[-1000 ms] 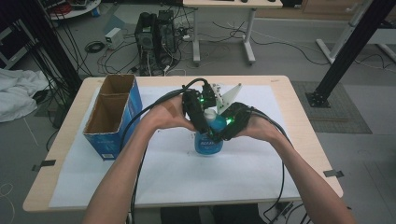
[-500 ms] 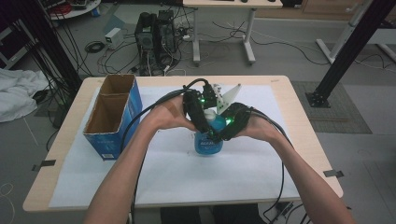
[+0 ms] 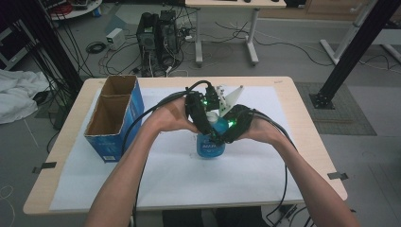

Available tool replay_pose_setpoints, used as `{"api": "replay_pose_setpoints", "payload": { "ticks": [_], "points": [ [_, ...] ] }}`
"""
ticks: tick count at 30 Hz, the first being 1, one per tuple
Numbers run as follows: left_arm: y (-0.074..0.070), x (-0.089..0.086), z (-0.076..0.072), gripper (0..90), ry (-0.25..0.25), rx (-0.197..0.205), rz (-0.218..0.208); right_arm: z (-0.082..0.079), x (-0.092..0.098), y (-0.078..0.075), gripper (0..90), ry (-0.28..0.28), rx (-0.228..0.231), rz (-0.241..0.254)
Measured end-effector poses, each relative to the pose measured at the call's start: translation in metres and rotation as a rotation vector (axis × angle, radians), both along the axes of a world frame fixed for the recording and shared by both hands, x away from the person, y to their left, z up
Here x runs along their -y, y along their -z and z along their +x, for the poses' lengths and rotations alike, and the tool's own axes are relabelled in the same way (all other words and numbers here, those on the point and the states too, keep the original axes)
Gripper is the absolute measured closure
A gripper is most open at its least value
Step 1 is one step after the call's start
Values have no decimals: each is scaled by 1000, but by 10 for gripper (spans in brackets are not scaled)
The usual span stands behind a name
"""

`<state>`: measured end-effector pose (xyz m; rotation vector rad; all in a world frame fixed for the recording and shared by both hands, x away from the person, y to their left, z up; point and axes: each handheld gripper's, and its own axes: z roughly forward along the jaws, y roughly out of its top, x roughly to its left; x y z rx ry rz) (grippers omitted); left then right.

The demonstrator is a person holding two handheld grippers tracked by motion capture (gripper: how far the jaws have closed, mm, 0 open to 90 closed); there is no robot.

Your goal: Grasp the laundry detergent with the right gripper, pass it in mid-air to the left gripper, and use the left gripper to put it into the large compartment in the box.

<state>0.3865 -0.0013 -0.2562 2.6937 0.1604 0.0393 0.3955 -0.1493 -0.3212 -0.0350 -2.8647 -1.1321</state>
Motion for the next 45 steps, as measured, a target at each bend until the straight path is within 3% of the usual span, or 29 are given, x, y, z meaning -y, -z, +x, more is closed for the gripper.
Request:
{"api": "replay_pose_setpoints", "payload": {
  "ticks": [3,7,9,12,13,14,16,17,18,19,20,23,24,25,27,33,34,36,37,39,40,42,45],
  "points": [
    [0,0,1,384,2,-4,14,2,0,2,453,-28,24,-16],
    [-2,-4,0,385,-4,-6,-17,3,1,0,450,-35,25,5],
    [-4,-4,-2,385,-19,6,-37,5,2,0,447,-39,54,27],
    [-5,-4,-3,386,-7,11,-27,5,2,0,445,-53,91,35],
    [-5,-4,-3,386,-7,11,-27,5,2,0,445,-53,91,35],
    [-5,-4,-2,386,4,16,-4,2,1,-1,443,-32,62,18],
    [-4,-3,-3,386,3,15,-7,3,1,0,443,-42,60,12],
    [-5,-3,-3,386,8,14,1,2,0,0,442,-25,81,26],
    [-5,-3,-3,386,5,19,-6,1,0,0,441,-16,65,18],
    [-5,-3,-3,385,5,17,-4,-2,0,0,440,-23,11,31],
    [-6,-3,-2,385,17,20,3,2,1,0,438,-47,69,25],
    [-7,-4,-2,385,17,20,1,2,0,0,438,-43,85,35],
    [-7,-5,-3,385,15,14,6,2,1,-1,433,-45,68,34],
    [-7,-5,-3,385,14,16,-4,2,0,0,431,-46,85,36],
    [-7,-5,-3,385,18,17,-1,1,0,0,429,-47,71,29],
    [-6,-3,-3,385,12,13,9,1,0,0,416,-56,94,26],
    [-6,-3,-3,385,12,13,9,-3,-1,-1,416,-33,44,31],
    [-6,-3,-4,385,18,21,5,-3,-1,-1,412,-33,44,31],
    [-6,-3,-4,385,14,26,2,-6,0,0,384,-35,12,22],
    [-6,-4,-4,384,13,25,5,-7,0,-2,366,-29,5,24],
    [-6,-4,-4,384,13,25,5,-7,0,-2,366,-29,5,24],
    [-6,-4,-5,384,11,25,13,-4,-1,1,340,-28,55,23],
    [-5,-5,-5,384,12,25,15,-2,0,1,330,-41,76,13]
  ]
}}
